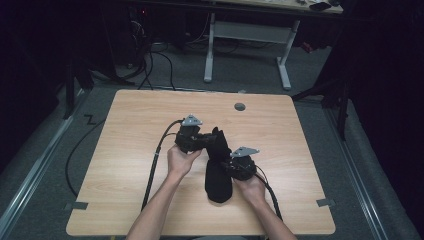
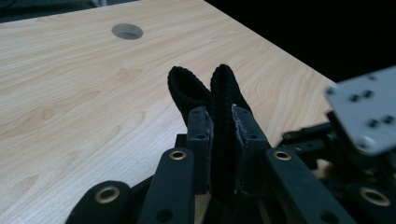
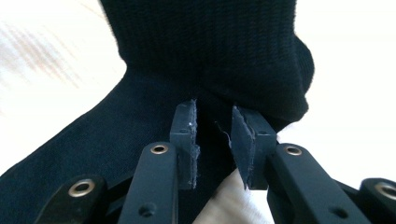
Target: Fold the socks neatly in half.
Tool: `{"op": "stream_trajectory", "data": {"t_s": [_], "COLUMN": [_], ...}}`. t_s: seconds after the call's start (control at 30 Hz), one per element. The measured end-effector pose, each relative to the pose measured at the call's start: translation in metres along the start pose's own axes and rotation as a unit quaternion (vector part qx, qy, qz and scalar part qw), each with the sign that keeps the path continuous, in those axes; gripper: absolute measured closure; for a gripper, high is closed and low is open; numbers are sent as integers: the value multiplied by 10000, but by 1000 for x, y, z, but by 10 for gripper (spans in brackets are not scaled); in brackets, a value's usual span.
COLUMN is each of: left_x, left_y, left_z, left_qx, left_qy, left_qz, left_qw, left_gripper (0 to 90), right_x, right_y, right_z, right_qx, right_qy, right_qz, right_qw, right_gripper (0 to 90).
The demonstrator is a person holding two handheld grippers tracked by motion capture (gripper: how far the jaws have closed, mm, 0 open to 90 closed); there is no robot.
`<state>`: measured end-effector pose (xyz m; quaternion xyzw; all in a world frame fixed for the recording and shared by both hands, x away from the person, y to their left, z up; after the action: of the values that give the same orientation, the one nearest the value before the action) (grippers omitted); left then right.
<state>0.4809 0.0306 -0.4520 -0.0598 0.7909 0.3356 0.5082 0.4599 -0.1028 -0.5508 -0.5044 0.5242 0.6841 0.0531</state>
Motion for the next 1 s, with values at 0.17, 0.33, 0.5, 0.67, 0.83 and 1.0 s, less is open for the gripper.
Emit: {"op": "stream_trajectory", "data": {"t_s": [0.17, 0.33, 0.5, 0.67, 0.83, 1.0], "left_x": [5, 17, 21, 20, 19, 23], "left_y": [2, 1, 1, 1, 0, 4], "left_z": [-10, -6, 1, 2, -3, -17], "left_qx": [70, -1, -85, -84, 17, 75], "left_qy": [-204, -137, -37, -46, -153, -391], "left_qz": [57, 80, 50, 10, 27, 137], "left_qw": [9997, 9999, 9999, 10000, 9999, 9991], "left_gripper": [793, 793, 793, 793, 793, 793], "right_x": [-8, -11, -9, 8, 24, 14], "right_y": [-8, -8, 14, 36, 29, 17], "right_z": [-4, -4, 4, 23, 39, 30], "right_qx": [93, 228, 26, -334, -394, -175], "right_qy": [-6, 40, -13, 269, 544, 456], "right_qz": [56, 104, -208, -188, -18, -47], "right_qw": [9999, 9997, 9998, 9989, 9977, 9988], "right_gripper": [706, 642, 601, 593, 609, 632]}}
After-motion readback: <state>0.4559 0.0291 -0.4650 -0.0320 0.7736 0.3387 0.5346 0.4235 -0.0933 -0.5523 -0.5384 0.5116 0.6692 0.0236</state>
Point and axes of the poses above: each handheld gripper's, and its own axes: y roughly backward along the jaws, x roughly out of its underside, z roughly to its left, the point moved 7 cm from there along -y, roughly forward along the jaws, and after that the axes turned 6 degrees about x, right-handed, at the moved point
